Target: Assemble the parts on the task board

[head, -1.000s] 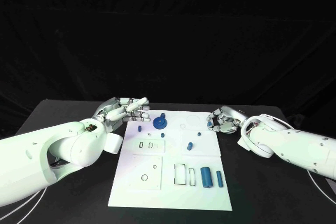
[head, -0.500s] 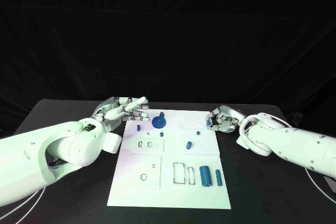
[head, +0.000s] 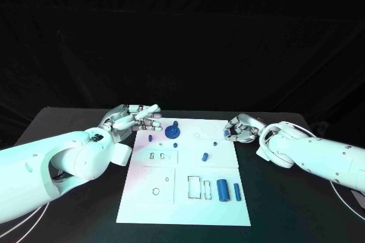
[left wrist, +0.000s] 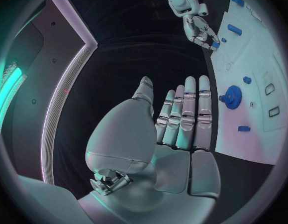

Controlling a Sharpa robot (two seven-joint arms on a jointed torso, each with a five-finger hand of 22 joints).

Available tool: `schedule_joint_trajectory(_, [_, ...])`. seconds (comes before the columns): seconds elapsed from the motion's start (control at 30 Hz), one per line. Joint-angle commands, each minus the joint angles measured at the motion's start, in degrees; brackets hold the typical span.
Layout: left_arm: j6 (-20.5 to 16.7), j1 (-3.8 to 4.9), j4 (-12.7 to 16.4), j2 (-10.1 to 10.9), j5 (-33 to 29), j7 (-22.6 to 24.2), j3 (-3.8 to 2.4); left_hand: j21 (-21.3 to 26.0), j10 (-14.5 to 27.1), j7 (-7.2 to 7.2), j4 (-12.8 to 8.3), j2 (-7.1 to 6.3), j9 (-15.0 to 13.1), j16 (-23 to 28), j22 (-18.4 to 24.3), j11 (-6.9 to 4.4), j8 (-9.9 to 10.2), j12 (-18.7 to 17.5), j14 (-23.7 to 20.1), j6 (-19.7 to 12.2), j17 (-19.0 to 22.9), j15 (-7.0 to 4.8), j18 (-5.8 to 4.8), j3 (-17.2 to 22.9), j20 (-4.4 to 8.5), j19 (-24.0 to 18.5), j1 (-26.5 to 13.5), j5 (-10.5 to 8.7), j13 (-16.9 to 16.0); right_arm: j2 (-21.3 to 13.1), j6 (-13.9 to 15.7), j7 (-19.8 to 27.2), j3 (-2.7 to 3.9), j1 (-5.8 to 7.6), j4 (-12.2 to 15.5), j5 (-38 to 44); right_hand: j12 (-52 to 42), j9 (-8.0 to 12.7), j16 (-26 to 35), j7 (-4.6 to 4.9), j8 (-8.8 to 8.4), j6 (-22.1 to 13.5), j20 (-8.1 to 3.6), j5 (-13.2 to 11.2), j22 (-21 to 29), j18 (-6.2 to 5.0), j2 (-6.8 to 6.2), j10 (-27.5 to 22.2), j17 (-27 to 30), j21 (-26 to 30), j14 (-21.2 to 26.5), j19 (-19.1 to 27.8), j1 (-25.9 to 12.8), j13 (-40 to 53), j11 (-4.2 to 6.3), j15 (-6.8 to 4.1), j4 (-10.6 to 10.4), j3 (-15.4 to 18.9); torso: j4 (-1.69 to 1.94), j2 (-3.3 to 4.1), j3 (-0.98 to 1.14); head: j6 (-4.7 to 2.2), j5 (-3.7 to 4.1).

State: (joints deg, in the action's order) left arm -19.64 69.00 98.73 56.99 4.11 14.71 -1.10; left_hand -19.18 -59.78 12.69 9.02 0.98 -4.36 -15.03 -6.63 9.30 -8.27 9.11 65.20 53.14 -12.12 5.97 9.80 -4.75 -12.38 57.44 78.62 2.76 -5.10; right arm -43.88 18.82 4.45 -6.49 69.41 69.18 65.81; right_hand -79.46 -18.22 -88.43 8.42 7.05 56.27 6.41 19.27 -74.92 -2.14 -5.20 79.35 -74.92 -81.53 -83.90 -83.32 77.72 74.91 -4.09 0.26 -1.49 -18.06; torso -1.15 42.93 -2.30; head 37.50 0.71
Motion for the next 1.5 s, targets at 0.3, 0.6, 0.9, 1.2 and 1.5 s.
schedule_joint_trajectory(0.3, [1.2, 0.04, -0.1, -0.1, -0.1, 0.6, -0.03, 0.2, 0.4, 0.16, -0.3, 0.11, 0.1, 0.2, 0.1, 0.08, 0.3, -0.3, -0.3, -0.3, -0.1, 0.19, 0.73, 0.0, -0.26, 0.1, 0.3, 0.12, 0.0, 0.2, 2.1, -1.0, 0.0, -0.13, 0.0, 0.2, -0.5, -0.4, -0.3, -0.33, 0.54, 1.1, -0.6, 0.2, -7.9, -0.18, 1.36, 0.4, -12.8, -0.7, -5.5, -0.5, -0.2, 3.7, 0.73, -0.83, 0.2, -1.3, -0.06, -0.02, 0.0, 0.22, -0.09])
schedule_joint_trajectory(0.6, [1.2, 0.04, -0.3, -0.1, -0.1, 0.6, -0.03, 0.2, 0.3, 0.15, -0.3, 0.18, 0.1, 0.3, 0.1, 0.07, 0.3, -0.3, -0.3, -0.2, -0.1, 0.19, 0.73, 0.0, -0.26, 0.1, 0.2, 0.12, 0.0, -1.6, 5.7, -2.9, 0.24, 0.65, 5.8, -1.1, -0.6, -0.9, -0.5, -0.91, 1.22, 2.2, -1.05, 1.3, -9.2, 0.23, 1.62, 0.8, -13.2, -2.1, -5.6, -1.7, -1.4, 3.8, 1.23, -1.29, -0.1, -1.6, -0.12, -0.13, -0.06, 0.0, -0.53])
schedule_joint_trajectory(0.9, [1.1, 0.04, -0.9, -0.3, -0.1, 0.6, -0.02, 0.2, 0.3, 0.15, -0.3, 0.18, 0.1, 0.3, 0.1, 0.07, 0.3, -0.3, -0.3, -0.2, -0.1, 0.19, 0.73, 0.0, -0.26, 0.1, 0.2, 0.12, 0.0, -0.7, 7.2, -9.4, 0.29, 3.01, 16.4, 2.0, -0.7, -1.1, -0.6, -1.08, 1.36, 2.3, -1.22, 0.7, -9.3, 0.25, 1.74, 1.1, -13.2, -2.1, -5.6, -1.8, -1.9, 3.9, 1.4, -1.44, -0.2, -1.6, -0.13, -0.73, -0.33, 0.56, -0.84])
schedule_joint_trajectory(1.2, [1.0, 0.04, -1.3, -0.7, -0.1, 0.6, -0.01, 0.2, 0.3, 0.15, -0.3, 0.18, 0.1, 0.3, 0.1, 0.07, 0.3, -0.3, -0.3, -0.2, -0.1, 0.19, 0.73, 0.0, -0.26, 0.1, 0.2, 0.12, 0.0, 4.8, 6.9, -14.6, -0.38, 3.11, 19.0, 7.5, -0.9, -1.2, -0.5, -1.16, 1.37, 2.3, -1.34, 1.0, -9.5, 0.29, 1.18, 1.4, -13.1, -2.3, -5.6, -1.9, -2.7, 4.2, 1.48, -1.54, -0.4, -1.3, 0.6, -1.17, -0.6, 1.66, -1.57])
schedule_joint_trajectory(1.5, [0.9, 0.04, -1.4, -0.7, -0.1, 0.7, 0.0, 0.2, 0.3, 0.14, -0.4, 0.23, 0.1, 0.3, 0.1, 0.06, 0.3, -0.2, -0.3, -0.2, -0.2, 0.18, 0.73, -0.1, -0.27, 0.1, 0.2, 0.12, 0.0, 11.5, 6.2, -18.7, -0.98, 0.27, 17.2, 13.0, -0.9, -1.3, -0.6, -1.21, 1.39, 2.3, -1.37, 1.3, -9.6, 0.34, 1.04, 1.4, -13.3, -2.4, -5.7, -2.0, -2.9, 4.2, 1.53, -1.57, -0.4, -1.2, 0.52, -1.03, -0.58, 1.74, -2.06])
